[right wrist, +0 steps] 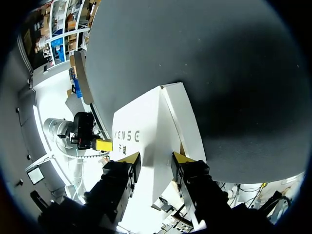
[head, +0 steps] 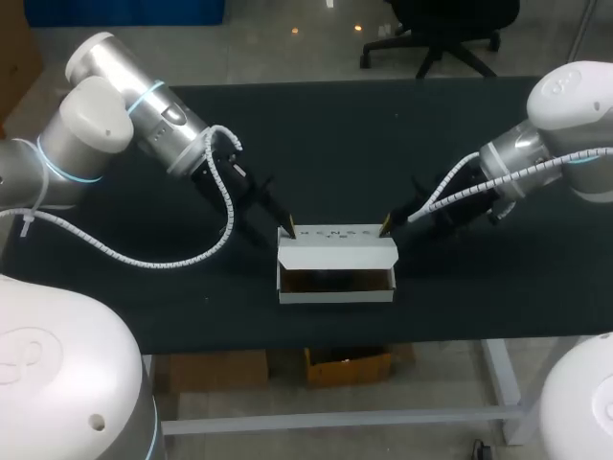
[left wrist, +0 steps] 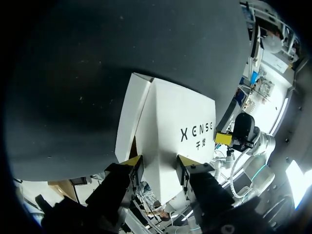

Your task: Assemble the packaging by folding the flat box into shape, placing the metal phone stand inside, and closing the box properly

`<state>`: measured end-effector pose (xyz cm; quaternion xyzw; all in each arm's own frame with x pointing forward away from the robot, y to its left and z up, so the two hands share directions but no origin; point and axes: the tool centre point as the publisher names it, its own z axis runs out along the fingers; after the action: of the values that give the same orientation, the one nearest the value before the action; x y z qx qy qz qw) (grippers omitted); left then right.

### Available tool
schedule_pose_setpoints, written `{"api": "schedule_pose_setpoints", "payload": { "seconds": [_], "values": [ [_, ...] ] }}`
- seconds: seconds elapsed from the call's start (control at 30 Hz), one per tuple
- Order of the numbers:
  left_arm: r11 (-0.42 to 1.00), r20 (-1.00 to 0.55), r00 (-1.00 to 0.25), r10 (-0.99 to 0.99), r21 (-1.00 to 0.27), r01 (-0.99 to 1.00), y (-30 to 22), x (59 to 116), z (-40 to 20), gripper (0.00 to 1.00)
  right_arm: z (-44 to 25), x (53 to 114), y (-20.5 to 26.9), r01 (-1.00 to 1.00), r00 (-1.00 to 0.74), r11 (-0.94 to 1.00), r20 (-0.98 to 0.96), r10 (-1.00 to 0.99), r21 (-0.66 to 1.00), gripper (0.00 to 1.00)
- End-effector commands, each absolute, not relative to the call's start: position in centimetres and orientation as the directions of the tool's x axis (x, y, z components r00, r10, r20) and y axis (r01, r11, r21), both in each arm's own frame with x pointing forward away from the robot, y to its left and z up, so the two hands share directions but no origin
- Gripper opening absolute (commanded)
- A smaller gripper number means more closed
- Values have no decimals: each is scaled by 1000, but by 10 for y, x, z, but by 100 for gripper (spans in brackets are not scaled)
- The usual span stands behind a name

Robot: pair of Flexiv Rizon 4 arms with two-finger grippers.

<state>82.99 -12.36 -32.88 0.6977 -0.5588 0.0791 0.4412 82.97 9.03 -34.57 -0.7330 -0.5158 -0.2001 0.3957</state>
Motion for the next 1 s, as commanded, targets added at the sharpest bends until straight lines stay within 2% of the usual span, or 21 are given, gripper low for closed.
{"api": "schedule_pose_setpoints", "payload": {
  "seconds": [0.03,1.0],
  "values": [
    [4,603,363,-710,519,-854,-122,825,-327,44,-347,833,89,914,386,-140,705,595,-382,39],
    [11,596,328,-733,492,-871,-123,826,-333,45,-359,831,94,916,356,-80,707,611,-393,42]
  ]
}}
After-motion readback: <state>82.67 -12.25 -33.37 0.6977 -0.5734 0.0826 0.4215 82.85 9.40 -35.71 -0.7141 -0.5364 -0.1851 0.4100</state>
